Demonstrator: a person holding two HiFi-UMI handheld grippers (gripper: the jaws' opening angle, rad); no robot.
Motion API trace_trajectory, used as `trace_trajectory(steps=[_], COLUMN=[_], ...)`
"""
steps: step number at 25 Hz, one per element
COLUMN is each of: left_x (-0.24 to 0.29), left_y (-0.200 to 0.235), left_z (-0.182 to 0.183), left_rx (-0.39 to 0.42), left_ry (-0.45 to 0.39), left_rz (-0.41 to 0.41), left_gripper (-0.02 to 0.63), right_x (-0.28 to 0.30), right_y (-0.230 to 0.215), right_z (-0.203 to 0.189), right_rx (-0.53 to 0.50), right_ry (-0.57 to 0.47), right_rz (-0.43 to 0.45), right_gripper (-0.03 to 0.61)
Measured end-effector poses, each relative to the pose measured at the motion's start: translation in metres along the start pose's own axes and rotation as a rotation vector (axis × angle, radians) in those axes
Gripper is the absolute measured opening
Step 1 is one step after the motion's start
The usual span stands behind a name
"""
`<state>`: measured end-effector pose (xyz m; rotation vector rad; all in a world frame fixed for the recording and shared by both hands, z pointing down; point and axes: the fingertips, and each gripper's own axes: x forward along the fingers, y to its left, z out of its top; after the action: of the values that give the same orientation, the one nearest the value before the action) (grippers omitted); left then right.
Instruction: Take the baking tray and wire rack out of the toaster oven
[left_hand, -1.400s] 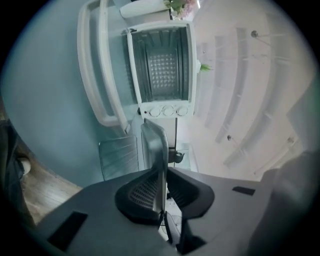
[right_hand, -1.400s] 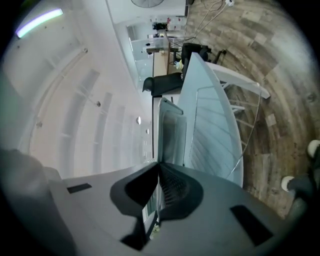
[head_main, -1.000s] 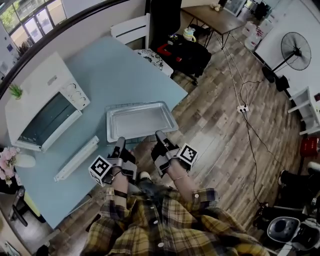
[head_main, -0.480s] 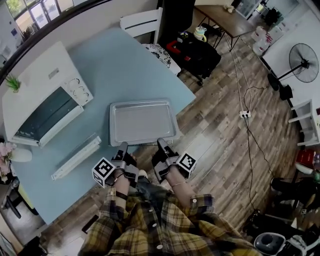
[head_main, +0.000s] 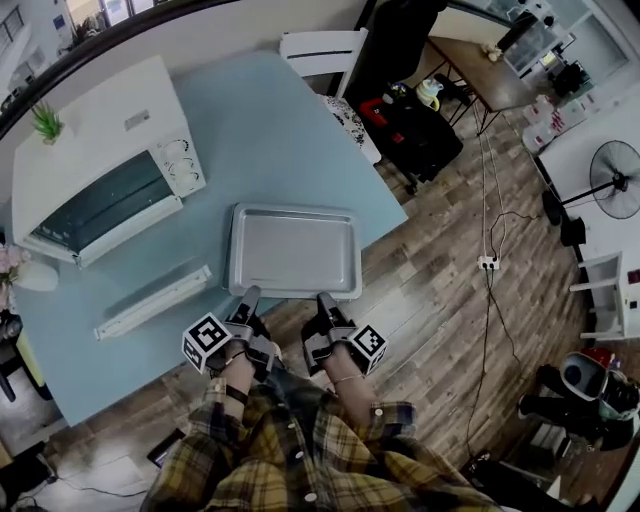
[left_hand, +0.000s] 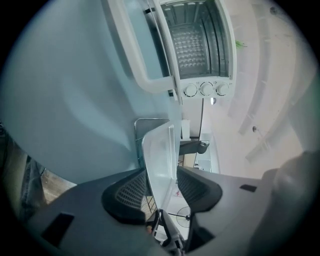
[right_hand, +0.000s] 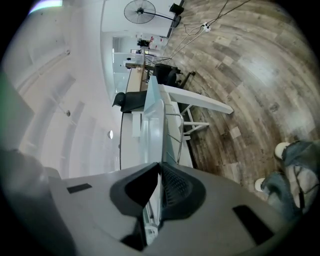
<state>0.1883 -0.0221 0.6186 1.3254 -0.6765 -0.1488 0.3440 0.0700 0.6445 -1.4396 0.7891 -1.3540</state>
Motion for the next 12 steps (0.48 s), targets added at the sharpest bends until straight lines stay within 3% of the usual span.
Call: trace_trajectory(steps=[5,12], left_x=[-0.009,-0.023], left_y=[0.003,-0.006], left_z=[-0.004,0.001], left_rx=[0.011,0.054], left_ry=[0.010,-0.012], left_rz=[0.017,-0.008], left_gripper=[0.232,0.230], right_x=[0.005,0.000], right_y=[0.003,0.006], right_z=[-0.002,-0.008], right_rx=[-0.056,-0.149], right_ry=[-0.018,0.016], right_rz=[-0.006,-0.023], right_gripper=[0.015,0.031])
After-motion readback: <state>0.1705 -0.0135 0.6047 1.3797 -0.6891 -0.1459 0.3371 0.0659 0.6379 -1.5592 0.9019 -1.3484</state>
